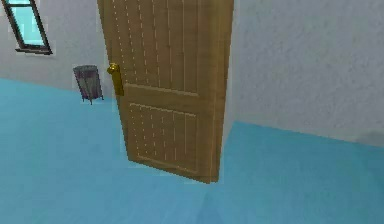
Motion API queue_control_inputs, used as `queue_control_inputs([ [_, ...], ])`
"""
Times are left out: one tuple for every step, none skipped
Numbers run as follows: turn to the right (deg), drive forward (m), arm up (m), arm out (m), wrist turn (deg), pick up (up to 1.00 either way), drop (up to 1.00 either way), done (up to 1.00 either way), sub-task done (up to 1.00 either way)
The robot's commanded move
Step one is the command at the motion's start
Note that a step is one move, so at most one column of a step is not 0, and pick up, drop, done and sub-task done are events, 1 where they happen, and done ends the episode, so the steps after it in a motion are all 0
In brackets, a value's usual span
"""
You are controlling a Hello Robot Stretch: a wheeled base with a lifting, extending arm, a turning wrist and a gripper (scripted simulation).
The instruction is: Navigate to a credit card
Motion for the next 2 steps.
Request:
queue_control_inputs([
  [0.0,0.2,0.0,0.0,0.0,0.0,0.0,0.0,0.0],
  [-45.0,0.0,0.0,0.0,0.0,0.0,0.0,0.0,0.0],
])
